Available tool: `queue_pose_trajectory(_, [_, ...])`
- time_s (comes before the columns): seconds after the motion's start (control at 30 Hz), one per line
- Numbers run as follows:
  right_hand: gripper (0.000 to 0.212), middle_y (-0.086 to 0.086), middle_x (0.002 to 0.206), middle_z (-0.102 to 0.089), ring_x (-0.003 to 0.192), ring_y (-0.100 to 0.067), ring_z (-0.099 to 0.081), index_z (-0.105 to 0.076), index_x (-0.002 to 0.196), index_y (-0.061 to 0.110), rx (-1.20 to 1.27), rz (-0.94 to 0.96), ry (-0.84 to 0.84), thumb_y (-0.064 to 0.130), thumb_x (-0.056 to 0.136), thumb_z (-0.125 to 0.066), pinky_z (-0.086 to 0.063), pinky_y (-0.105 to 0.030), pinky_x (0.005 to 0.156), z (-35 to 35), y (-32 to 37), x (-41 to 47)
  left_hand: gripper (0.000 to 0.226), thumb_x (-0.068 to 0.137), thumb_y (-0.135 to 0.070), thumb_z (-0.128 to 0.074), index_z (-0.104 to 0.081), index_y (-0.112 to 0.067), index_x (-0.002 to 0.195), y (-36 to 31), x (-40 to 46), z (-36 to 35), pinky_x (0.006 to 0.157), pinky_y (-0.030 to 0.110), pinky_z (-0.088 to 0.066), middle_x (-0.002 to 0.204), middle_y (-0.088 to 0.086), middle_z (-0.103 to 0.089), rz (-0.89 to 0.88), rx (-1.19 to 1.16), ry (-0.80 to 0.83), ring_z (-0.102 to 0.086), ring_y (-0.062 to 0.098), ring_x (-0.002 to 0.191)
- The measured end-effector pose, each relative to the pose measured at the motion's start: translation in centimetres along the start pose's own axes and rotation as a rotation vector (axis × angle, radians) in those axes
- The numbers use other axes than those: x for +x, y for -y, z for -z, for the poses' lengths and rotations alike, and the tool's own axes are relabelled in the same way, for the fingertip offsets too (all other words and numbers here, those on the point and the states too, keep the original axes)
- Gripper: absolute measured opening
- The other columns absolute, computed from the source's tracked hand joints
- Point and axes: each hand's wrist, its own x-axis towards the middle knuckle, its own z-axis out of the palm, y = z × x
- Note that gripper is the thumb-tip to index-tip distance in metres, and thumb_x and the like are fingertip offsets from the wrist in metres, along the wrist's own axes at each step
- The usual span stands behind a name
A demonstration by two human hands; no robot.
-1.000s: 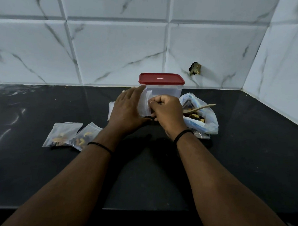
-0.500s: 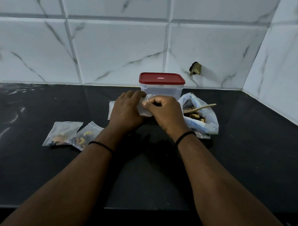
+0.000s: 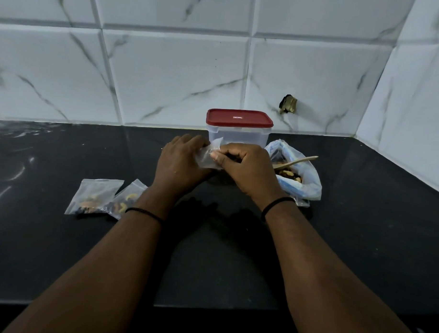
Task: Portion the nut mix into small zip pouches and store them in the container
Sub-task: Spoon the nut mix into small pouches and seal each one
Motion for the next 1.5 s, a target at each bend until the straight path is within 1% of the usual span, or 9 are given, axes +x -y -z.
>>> queue_pose_trajectory(0.17, [0.011,0.008,0.084,-0.076,0.079,-0.004,-0.071,-0.079,0.093,0.016,0.138,-0.026,-0.060,0.022,0.085,-0.078,-0.058,-0.025,0.078,-0.1,0.7,-0.1,0.065,0.078,-0.067,-0.065,-0.062,-0.019,0.121,-1.3,0.3,-0.8,0.092,0.038,-0.045,0.114,0.000,-0.065,-0.097,0.016,-0.007,-0.058,0.021,0.104])
queue_pose_trajectory(0.33, [0.009,0.006,0.078,-0.076,0.075,-0.007,-0.072,-0.078,0.081,0.017,0.261,-0.082,-0.143,0.025,0.080,-0.082,-0.060,-0.030,0.076,0.3,1.3,-0.2,0.044,0.077,-0.050,-0.072,-0.063,-0.015,0.101,-2.4,-0.1,-0.9,0.072,0.033,-0.045,0.096,0.002,-0.064,-0.019,-0.082,-0.048,-0.059,0.020,0.086])
queue_pose_trajectory(0.47, [0.036,0.003,0.067,-0.072,0.062,-0.007,-0.067,-0.072,0.074,0.012,0.237,-0.117,-0.324,0.041,0.095,-0.064,-0.056,-0.029,0.066,1.8,1.7,-1.0,0.044,0.072,-0.050,-0.082,-0.056,-0.024,0.097,-2.5,-0.7,-0.7,0.063,0.018,-0.040,0.095,-0.006,-0.061,0.093,-0.107,0.015,-0.054,0.011,0.079])
queue_pose_trajectory(0.6, [0.046,0.002,0.058,-0.065,0.051,-0.013,-0.060,-0.062,0.063,0.013,-0.011,-0.201,-0.476,0.044,0.097,-0.057,-0.051,-0.032,0.054,6.6,-0.7,-1.2,0.044,0.072,-0.045,-0.085,-0.053,-0.028,0.097,-3.7,-1.0,-0.4,0.065,0.014,-0.034,0.094,-0.008,-0.059,0.131,-0.137,0.066,-0.053,0.008,0.081])
queue_pose_trajectory(0.77, [0.037,0.002,0.066,-0.060,0.063,-0.018,-0.057,-0.057,0.062,0.018,-0.420,-0.411,-0.432,0.046,0.086,-0.064,-0.039,-0.028,0.058,10.9,-6.0,-1.3,0.050,0.073,-0.053,-0.080,-0.057,-0.025,0.108,-7.2,-1.1,-2.2,0.068,0.022,-0.045,0.100,-0.007,-0.065,0.252,-0.208,0.098,-0.060,0.009,0.086])
queue_pose_trajectory(1.0, [0.046,-0.003,0.114,-0.068,0.104,-0.024,-0.063,-0.066,0.113,0.018,-0.267,-0.644,-0.292,0.051,0.082,-0.070,-0.052,-0.038,0.089,10.8,-9.2,-0.8,0.048,0.077,-0.058,-0.075,-0.057,-0.024,0.105,-10.1,1.0,-5.0,0.064,0.025,-0.048,0.097,-0.005,-0.067,0.376,-0.249,0.206,-0.062,0.010,0.083])
queue_pose_trajectory(1.2, [0.011,0.000,0.092,-0.072,0.089,-0.020,-0.068,-0.071,0.086,0.020,-0.242,-0.613,-0.363,0.022,0.077,-0.078,-0.056,-0.036,0.082,11.5,-9.3,-0.4,0.050,0.076,-0.048,-0.077,-0.059,-0.021,0.114,-10.7,2.8,-7.6,0.069,0.027,-0.051,0.105,-0.003,-0.066,0.524,-0.349,0.325,-0.062,0.012,0.089])
queue_pose_trajectory(1.3, [0.022,0.004,0.089,-0.071,0.086,-0.016,-0.068,-0.065,0.078,0.028,-0.176,-0.562,-0.385,0.008,0.076,-0.073,-0.058,-0.042,0.084,11.5,-9.1,0.0,0.048,0.074,-0.039,-0.078,-0.060,-0.020,0.114,-10.3,2.7,-7.9,0.071,0.028,-0.052,0.105,-0.003,-0.065,0.549,-0.385,0.336,-0.062,0.011,0.089])
queue_pose_trajectory(1.5, [0.006,0.007,0.083,-0.073,0.078,-0.008,-0.067,-0.079,0.085,0.019,-0.311,-0.361,-0.264,0.017,0.080,-0.079,-0.054,-0.026,0.073,11.3,-7.2,-0.4,0.042,0.076,-0.037,-0.077,-0.058,-0.021,0.111,-10.1,2.2,-7.8,0.080,0.036,-0.057,0.105,-0.004,-0.065,0.531,-0.399,0.313,-0.063,0.013,0.091])
